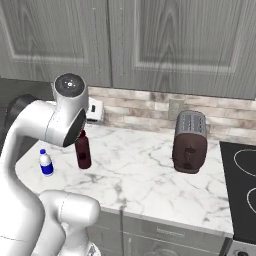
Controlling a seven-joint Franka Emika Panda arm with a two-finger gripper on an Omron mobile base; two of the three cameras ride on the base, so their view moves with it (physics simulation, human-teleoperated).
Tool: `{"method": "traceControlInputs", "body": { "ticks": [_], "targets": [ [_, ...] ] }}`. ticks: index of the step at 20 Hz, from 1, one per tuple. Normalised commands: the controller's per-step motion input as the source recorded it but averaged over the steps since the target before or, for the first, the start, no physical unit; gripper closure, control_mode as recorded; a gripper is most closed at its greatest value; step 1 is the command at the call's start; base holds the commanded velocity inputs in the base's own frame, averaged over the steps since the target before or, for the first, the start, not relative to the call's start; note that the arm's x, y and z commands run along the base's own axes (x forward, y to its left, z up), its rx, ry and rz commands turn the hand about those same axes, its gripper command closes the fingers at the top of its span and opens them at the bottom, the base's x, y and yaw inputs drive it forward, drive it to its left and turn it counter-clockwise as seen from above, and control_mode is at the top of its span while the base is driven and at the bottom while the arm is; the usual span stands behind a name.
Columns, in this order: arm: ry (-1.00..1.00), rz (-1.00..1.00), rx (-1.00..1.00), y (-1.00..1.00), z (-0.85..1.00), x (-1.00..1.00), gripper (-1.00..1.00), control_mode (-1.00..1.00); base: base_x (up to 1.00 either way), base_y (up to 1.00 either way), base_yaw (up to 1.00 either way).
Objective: Place the drinks on the dining counter in a tight cluster.
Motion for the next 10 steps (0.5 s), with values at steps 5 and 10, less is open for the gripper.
{"method": "traceControlInputs", "body": {
  "ticks": [5, 10],
  "targets": [
    [-0.09, 0.37, 0.12, -0.11, -0.32, 0.64, -1.00, -1.00, 0.00, 0.00, 0.00],
    [-0.01, 0.33, 0.06, 0.00, -0.20, 0.41, -1.00, -1.00, 0.00, 0.00, 0.00]
  ]
}}
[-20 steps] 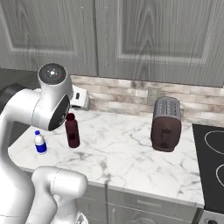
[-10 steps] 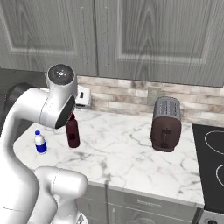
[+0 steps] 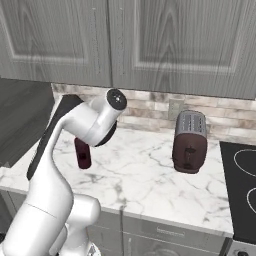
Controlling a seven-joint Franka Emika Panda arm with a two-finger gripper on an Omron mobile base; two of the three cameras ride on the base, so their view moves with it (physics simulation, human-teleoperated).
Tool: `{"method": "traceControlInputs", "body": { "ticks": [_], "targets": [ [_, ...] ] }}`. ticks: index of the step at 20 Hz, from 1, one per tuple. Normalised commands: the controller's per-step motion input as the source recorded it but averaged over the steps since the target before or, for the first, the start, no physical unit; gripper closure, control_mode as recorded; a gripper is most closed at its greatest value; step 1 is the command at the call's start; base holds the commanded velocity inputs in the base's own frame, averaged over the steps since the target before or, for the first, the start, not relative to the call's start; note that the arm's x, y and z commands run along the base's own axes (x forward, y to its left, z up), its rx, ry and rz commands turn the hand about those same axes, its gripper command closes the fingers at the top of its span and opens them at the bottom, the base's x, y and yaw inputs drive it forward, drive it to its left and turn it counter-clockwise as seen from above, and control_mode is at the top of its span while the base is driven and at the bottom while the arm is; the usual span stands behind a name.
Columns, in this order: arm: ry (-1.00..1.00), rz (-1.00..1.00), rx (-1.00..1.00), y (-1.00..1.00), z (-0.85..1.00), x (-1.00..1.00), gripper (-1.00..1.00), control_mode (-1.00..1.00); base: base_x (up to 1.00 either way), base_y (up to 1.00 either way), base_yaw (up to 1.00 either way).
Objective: Place the drinks on the dining counter in a tight cluster.
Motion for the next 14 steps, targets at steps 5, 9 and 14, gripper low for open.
{"method": "traceControlInputs", "body": {
  "ticks": [5, 9, 14],
  "targets": [
    [0.05, 0.21, -0.01, 0.00, -0.01, 0.13, -1.00, -1.00, 0.00, 0.00, 0.00],
    [0.01, 0.18, -0.02, 0.02, -0.06, 0.24, -1.00, -1.00, 0.00, 0.00, 0.00],
    [0.12, 0.00, -0.16, 0.24, 0.00, 0.03, -1.00, -1.00, 0.00, 0.00, 0.00]
  ]
}}
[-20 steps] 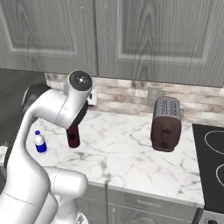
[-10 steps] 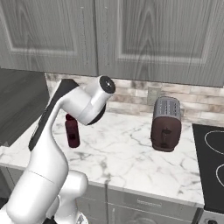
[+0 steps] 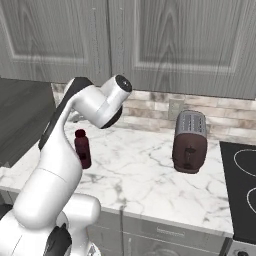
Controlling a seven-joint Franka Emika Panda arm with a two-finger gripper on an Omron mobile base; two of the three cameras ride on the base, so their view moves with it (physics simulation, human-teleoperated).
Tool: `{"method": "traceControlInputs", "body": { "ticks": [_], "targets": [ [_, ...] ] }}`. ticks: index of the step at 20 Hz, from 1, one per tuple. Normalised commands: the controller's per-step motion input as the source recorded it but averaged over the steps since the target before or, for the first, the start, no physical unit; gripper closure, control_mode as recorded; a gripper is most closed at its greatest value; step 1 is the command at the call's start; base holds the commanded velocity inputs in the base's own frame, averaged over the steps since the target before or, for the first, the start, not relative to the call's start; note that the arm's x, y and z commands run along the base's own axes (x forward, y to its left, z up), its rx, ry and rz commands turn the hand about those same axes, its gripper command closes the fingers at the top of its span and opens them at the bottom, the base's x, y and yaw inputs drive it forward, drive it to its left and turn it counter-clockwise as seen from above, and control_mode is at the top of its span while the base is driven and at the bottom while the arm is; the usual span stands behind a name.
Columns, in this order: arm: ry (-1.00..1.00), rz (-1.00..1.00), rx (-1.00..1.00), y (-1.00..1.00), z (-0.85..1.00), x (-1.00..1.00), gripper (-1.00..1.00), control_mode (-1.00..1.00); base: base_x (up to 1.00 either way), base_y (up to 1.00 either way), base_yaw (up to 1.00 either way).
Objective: Place the drinks on the dining counter in a tight cluster.
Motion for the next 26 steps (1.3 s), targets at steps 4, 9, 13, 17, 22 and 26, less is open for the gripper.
{"method": "traceControlInputs", "body": {
  "ticks": [4, 9, 13, 17, 22, 26],
  "targets": [
    [0.18, -0.07, -0.23, 0.49, -0.05, 0.00, -1.00, -1.00, 0.00, 0.00, 0.00],
    [0.07, -0.04, -0.12, 0.29, -0.32, 0.02, -1.00, -1.00, 0.00, 0.00, 0.00],
    [0.00, -0.01, -0.09, 0.21, -0.40, 0.18, -1.00, -1.00, 0.00, 0.00, 0.00],
    [0.00, -0.11, -0.10, 0.15, -0.17, 0.10, -1.00, -1.00, 0.00, 0.00, 0.00],
    [0.04, -0.19, -0.13, 0.24, 0.00, 0.00, -1.00, -1.00, 0.00, 0.00, 0.00],
    [0.07, -0.17, -0.12, 0.13, -0.02, 0.02, -1.00, -1.00, 0.00, 0.00, 0.00]
  ]
}}
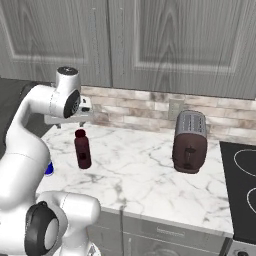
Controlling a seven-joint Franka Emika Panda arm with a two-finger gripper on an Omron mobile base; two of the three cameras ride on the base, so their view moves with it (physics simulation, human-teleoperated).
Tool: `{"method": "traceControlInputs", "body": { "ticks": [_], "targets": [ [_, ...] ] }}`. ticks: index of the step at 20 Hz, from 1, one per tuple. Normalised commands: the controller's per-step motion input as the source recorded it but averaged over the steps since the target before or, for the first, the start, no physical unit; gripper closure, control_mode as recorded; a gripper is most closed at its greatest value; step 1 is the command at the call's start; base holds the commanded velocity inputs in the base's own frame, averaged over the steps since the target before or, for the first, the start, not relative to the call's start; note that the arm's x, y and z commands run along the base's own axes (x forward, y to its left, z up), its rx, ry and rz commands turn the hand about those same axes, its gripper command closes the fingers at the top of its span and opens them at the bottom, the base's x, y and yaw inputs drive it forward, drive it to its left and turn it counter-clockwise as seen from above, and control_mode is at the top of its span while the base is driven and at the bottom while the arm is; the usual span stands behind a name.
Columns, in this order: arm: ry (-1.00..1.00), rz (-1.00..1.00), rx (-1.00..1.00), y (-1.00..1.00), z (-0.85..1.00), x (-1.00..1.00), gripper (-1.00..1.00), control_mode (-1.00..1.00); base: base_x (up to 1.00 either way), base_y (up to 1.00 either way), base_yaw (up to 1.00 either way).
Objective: Place the drinks on the dining counter in a tight cluster.
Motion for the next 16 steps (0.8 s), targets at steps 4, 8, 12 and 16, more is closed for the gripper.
{"method": "traceControlInputs", "body": {
  "ticks": [4, 8, 12, 16],
  "targets": [
    [0.08, -0.14, -0.06, 0.01, -0.13, 0.07, -1.00, -1.00, 0.00, 0.00, 0.00],
    [0.04, -0.07, -0.03, 0.00, -0.06, 0.20, -1.00, -1.00, 0.00, 0.00, 0.00],
    [0.05, 0.00, -0.03, 0.00, 0.00, 0.33, -1.00, -1.00, 0.00, 0.00, 0.00],
    [0.02, -0.01, -0.02, 0.00, -0.07, 0.30, -1.00, -1.00, 0.00, 0.00, 0.00]
  ]
}}
